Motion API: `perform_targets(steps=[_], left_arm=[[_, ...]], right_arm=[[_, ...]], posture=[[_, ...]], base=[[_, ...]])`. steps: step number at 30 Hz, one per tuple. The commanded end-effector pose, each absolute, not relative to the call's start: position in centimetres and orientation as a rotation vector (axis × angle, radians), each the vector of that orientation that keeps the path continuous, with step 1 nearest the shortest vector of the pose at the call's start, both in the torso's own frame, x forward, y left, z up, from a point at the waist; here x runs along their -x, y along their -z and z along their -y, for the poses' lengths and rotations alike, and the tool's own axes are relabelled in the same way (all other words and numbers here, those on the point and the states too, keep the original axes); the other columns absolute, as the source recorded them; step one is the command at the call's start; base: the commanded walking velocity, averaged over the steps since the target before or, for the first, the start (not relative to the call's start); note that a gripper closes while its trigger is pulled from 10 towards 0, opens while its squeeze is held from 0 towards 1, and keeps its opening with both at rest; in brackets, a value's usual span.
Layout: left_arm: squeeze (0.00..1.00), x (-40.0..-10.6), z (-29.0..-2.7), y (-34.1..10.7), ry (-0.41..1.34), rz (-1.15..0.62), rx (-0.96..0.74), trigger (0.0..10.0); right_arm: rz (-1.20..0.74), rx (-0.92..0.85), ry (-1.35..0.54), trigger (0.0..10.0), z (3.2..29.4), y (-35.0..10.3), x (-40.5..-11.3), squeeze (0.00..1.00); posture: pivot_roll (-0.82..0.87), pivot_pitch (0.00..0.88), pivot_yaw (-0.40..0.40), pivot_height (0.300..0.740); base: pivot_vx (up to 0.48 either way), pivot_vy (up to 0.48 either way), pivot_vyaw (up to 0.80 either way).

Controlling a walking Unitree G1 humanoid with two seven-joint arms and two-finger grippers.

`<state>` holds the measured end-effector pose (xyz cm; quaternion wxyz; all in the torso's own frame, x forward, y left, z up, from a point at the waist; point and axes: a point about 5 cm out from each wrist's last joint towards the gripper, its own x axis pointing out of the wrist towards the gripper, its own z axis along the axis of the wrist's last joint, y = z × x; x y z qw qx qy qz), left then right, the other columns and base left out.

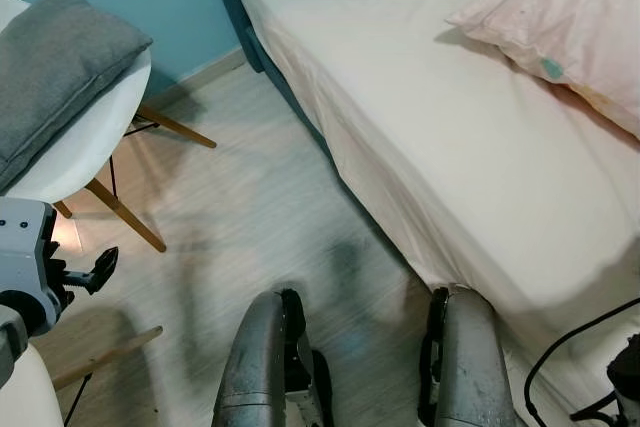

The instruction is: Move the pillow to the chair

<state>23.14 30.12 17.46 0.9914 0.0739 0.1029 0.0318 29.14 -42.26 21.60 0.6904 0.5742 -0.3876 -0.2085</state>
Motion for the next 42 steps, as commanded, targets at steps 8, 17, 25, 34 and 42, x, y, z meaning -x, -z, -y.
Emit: perform_targets(steps=[8, 17, 25, 34, 42], left_arm=[[0.0, -22.0, -31.0, -17.2, -0.106, -0.247, -0.158, 10.0], [0.0, -22.3, -30.5, -17.1, -0.107, -0.232, -0.132, 10.0], [0.0, -23.2, -29.6, -16.7, -0.112, -0.197, -0.093, 10.0], [0.0, -25.6, -27.8, -16.0, -0.094, -0.145, -0.032, 10.0], [0.0, -28.0, -27.5, -16.3, -0.101, -0.078, 0.008, 10.0]], right_arm=[[0.912, -1.217, 0.399, 0.0, 42.6, -24.0, -29.4, 0.0], [0.851, -1.14, 0.405, 0.0, 42.6, -24.5, -29.8, 0.0], [0.556, -0.826, 0.077, 0.0, 36.7, -24.9, -33.5, 0.0], [0.381, -0.822, -0.46, 0.0, 24.8, -26.3, -32.0, 0.0], [0.326, -0.808, -0.674, 0.0, 17.5, -27.7, -28.6, 0.0]], posture=[[0.18, 0.531, 0.208, 0.557], [0.15, 0.52, 0.187, 0.557], [0.1, 0.478, 0.141, 0.557], [0.0, 0.401, 0.108, 0.557], [-0.05, 0.289, 0.09, 0.557]], base=[[0.0, 0.0, 0.0], [0.0, 0.0, 0.0], [0.0, 0.0, 0.0], [0.0, 0.0, 0.0], [0.0, 0.0, 0.0]])
